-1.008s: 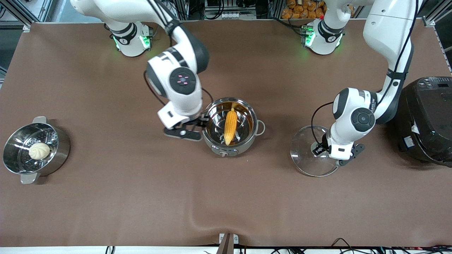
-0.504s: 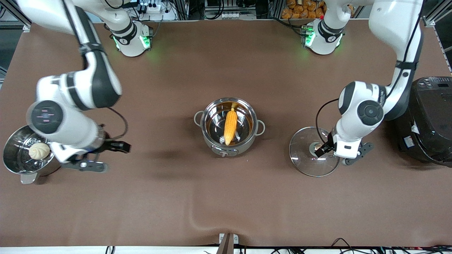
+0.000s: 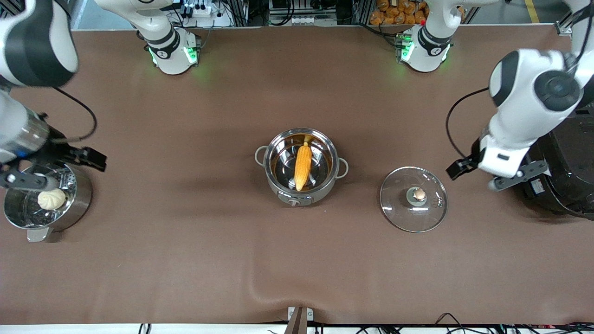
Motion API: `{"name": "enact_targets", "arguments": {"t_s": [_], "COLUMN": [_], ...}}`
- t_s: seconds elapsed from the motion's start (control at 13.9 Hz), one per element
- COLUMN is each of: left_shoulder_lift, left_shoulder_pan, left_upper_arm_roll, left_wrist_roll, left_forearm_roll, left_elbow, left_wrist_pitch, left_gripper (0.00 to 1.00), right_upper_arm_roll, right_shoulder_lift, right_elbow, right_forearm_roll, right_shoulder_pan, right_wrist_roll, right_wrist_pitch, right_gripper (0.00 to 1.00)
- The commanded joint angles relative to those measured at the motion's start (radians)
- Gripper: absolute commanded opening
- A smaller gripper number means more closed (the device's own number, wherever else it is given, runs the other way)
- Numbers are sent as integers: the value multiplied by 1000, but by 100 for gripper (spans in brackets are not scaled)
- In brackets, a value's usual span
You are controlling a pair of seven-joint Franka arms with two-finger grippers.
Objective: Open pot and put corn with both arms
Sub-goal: 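Set the glass lid on the table with the left gripper and release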
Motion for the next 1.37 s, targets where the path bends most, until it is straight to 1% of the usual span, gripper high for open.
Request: {"name": "enact_targets", "arguments": {"t_s": [0.0,0.07,0.14,0.22,0.29,0.43,0.65,0.79,0.86,0.94,1.3], "left_shoulder_lift": [-43,-51,-56,-66,-79,-90,-88,-83,-83,-82,-73], "left_shoulder_pan": [46,54,65,86,92,92,97,94,91,88,77], "left_upper_arm_roll": [-10,-10,-9,-9,-10,-7,-7,-7,-7,-7,-4], "left_wrist_roll": [125,203,266,317,355,421,476,535,544,556,559], "left_forearm_roll": [5,-7,-28,-35,-36,-38,-145,-168,-161,-161,-150], "left_elbow": [36,64,100,136,163,228,347,424,441,443,464], "left_wrist_pitch": [-102,-153,-197,-246,-300,-387,-495,-613,-665,-688,-690], "left_gripper": [100,100,100,100,100,100,100,100,100,100,100], "right_upper_arm_roll": [19,21,19,18,19,24,21,19,19,19,19], "right_shoulder_lift": [-89,-110,-141,-184,-213,-215,-216,-210,-210,-212,-207], "right_elbow": [-70,-93,-135,-205,-256,-244,-229,-201,-196,-196,-182], "right_forearm_roll": [11,14,48,88,94,81,61,53,57,56,53], "right_shoulder_pan": [-65,-83,-93,-111,-122,-117,-120,-125,-129,-134,-153], "right_wrist_roll": [-109,-120,-120,-122,-126,-133,-152,-163,-163,-163,-162], "right_wrist_pitch": [-9,1,39,92,125,94,65,19,13,13,10], "right_gripper": [100,100,100,100,100,100,100,100,100,100,100]}}
